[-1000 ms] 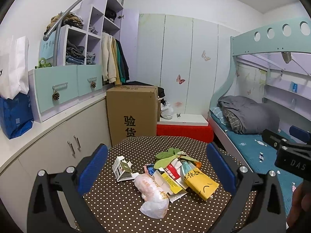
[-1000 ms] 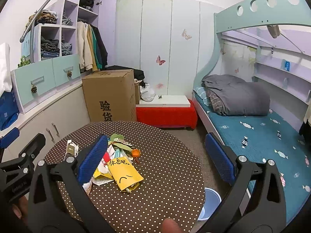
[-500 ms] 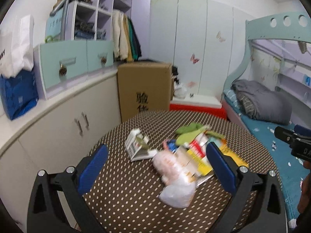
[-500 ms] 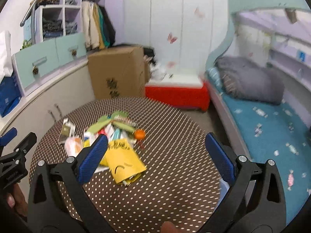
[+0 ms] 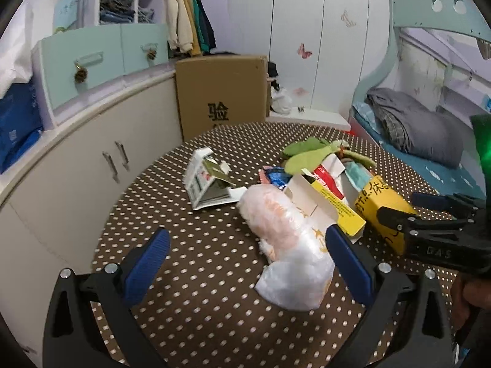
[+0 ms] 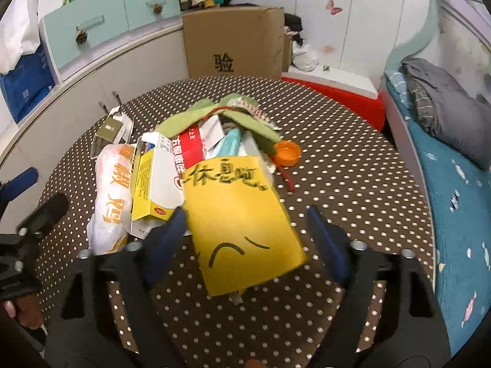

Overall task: Collect trash
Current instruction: 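Grasp the yellow paper bag with the right tool while the left tool grasps the plastic bag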

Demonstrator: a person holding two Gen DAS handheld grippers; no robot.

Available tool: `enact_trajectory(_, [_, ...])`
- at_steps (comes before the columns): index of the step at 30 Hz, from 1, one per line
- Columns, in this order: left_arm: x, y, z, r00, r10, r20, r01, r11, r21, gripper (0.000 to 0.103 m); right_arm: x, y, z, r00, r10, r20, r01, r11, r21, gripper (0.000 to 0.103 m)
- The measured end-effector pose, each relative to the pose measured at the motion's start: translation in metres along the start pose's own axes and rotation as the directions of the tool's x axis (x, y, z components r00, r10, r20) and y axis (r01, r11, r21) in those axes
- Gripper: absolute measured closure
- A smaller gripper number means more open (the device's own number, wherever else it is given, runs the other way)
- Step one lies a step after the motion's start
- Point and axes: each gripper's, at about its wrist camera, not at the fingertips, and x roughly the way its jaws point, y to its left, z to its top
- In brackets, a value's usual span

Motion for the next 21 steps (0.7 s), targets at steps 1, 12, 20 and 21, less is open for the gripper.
enact_trajectory(1, [0.005, -0.001, 0.001, 1.000, -0.002, -0.006, 0.002, 1.000, -0.009, 0.004, 0.003, 0.000, 0.000, 1.000, -0.007, 0.000, 0.007, 1.000, -0.004, 0.038])
enact_trajectory(12, [0.066, 0.003, 0.001, 0.973, -0.149, -0.175, 0.123, 0.981, -0.153, 0.047, -0.013, -0.016, -0.016, 0.997, 0.053, 0.047, -0.057, 0.995, 0.082, 0.050])
enact_trajectory(20, [0.055, 0.009, -0.012, 0.975, -0.164, -0.150, 0.142, 0.979, -0.147, 0.065, -0.034, -0.035, -0.028, 0.989, 0.112, 0.092, -0.126, 0.978, 0.168, 0.053])
enact_trajectory(21, [0.052, 0.010, -0.014, 0.977, -0.158, -0.143, 0.138, 0.980, -0.143, 0.065, -0.038, -0.036, -0.029, 0.988, 0.119, 0.099, -0.135, 0.975, 0.176, 0.053])
